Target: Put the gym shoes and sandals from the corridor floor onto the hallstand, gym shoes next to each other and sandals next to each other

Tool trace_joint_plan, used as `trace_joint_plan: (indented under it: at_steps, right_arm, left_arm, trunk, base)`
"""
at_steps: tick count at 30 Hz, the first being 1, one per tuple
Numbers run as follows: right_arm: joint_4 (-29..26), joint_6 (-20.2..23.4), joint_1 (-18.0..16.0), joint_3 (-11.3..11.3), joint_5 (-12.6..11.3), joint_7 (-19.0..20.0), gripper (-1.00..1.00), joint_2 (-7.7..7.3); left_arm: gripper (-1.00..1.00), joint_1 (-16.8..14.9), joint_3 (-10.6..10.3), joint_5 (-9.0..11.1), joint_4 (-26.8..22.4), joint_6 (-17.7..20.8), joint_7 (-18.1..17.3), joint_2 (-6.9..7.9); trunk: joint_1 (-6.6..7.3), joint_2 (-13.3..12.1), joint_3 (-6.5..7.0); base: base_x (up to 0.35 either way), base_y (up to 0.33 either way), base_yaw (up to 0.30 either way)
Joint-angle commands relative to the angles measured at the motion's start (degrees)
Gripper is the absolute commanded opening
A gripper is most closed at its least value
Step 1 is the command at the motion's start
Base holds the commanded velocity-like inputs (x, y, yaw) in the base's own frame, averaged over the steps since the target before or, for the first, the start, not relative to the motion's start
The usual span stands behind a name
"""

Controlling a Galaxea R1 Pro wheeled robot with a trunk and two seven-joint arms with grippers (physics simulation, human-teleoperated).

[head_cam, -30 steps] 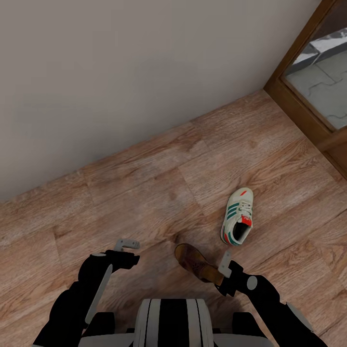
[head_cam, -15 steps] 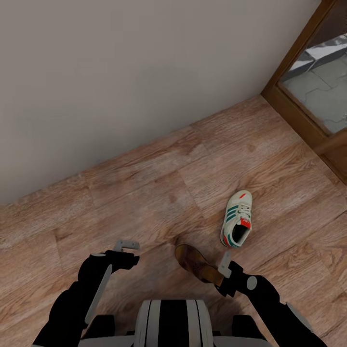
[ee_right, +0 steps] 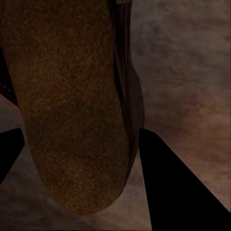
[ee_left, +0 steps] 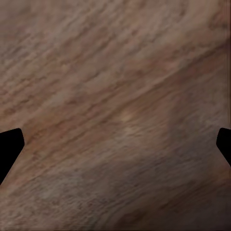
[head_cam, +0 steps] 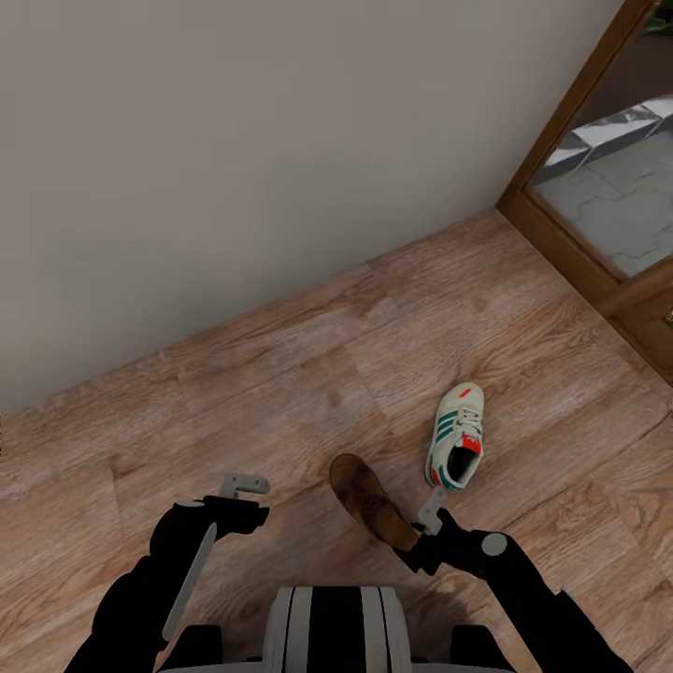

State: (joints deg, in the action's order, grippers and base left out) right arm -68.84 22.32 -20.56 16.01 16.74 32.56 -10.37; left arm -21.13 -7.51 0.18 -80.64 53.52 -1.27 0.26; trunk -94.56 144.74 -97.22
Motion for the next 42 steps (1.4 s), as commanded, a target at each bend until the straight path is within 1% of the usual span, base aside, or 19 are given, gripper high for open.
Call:
trace_joint_plan:
  at_steps: [1, 3, 4, 5, 8, 17, 21, 25, 30, 38, 40, 42]
  right_arm:
    - [0.02, 0.09, 0.02, -0.01, -1.65, 0.01, -1.00, -0.01]
    - [0.02, 0.09, 0.10, -0.01, -7.31, 0.01, -1.00, -0.05]
    - [0.02, 0.09, 0.11, -0.01, -8.47, 0.00, -1.00, -0.06]
    - [0.02, 0.09, 0.15, -0.02, -10.31, -0.02, -1.00, -0.07]
    - [0.02, 0.10, 0.28, 0.04, -12.71, -0.03, -1.00, -0.04]
    - [-0.02, 0.09, 0.41, 0.07, -15.62, -0.13, -1.00, -0.01]
    - [-0.06, 0.06, 0.36, 0.05, -16.44, -0.33, -1.00, -0.01]
    - [-0.06, 0.02, 0.35, -0.17, -16.68, -0.46, -1.00, 0.00]
    - [0.01, 0.01, 0.35, -1.05, -16.80, -0.51, -1.00, 0.03]
    - [0.14, 0.00, 0.34, -1.23, -17.07, -0.38, -1.00, 0.01]
    - [0.26, 0.00, 0.34, -1.24, -17.57, -0.35, -1.00, 0.02]
    - [0.47, 0.00, 0.34, -1.17, -19.23, -0.31, -1.00, 0.04]
  left_arm:
    - [1.00, 0.16, 0.01, 0.00, -0.01, 0.00, -0.01, 0.00]
    - [1.00, 0.66, 0.00, 0.00, -0.01, 0.00, 0.00, 0.00]
    - [1.00, 0.75, 0.01, 0.00, -0.02, 0.00, 0.01, 0.00]
    - [1.00, 0.89, 0.01, 0.00, -0.01, 0.00, 0.00, 0.00]
    - [1.00, 1.05, 0.05, 0.05, -0.02, 0.00, 0.00, 0.00]
    - [1.00, 1.12, 0.68, 0.08, -0.31, 0.00, 0.12, 0.00]
    - [1.00, 1.13, 0.74, 0.08, -0.35, 0.00, 0.13, 0.00]
    - [1.00, 1.15, 0.74, 0.08, -0.38, 0.00, 0.13, -0.01]
    - [1.00, 1.16, 0.77, 0.03, -0.37, 0.00, 0.15, -0.03]
    - [1.00, 1.13, 0.76, 0.05, -0.31, 0.00, 0.13, -0.01]
    - [1.00, 1.12, 0.75, 0.05, -0.31, 0.00, 0.14, -0.02]
    - [1.00, 1.12, 0.74, 0.05, -0.36, 0.00, 0.19, -0.06]
  trunk:
    - [0.02, -0.02, 0.23]
    - [0.07, -0.04, 0.67]
    - [0.10, -0.06, 0.89]
    - [0.13, -0.07, 1.11]
    - [0.20, -0.11, 1.78]
    - [0.44, -0.23, 3.77]
    - [0.54, -0.28, 4.66]
    - [0.64, -0.34, 5.55]
    - [0.77, -0.40, 6.65]
    - [0.98, -0.51, 8.43]
    - [1.03, -0.54, 8.87]
    - [1.08, -0.56, 9.31]
  base:
    - [0.000, 0.000, 0.000]
    - [0.000, 0.000, 0.000]
    - [0.000, 0.000, 0.000]
    - [0.000, 0.000, 0.000]
    - [0.000, 0.000, 0.000]
    - [0.000, 0.000, 0.000]
    - [0.000, 0.000, 0.000]
    - [0.000, 0.000, 0.000]
    - [0.000, 0.000, 0.000]
    - [0.000, 0.000, 0.000]
    - [0.000, 0.000, 0.000]
    - [0.000, 0.000, 0.000]
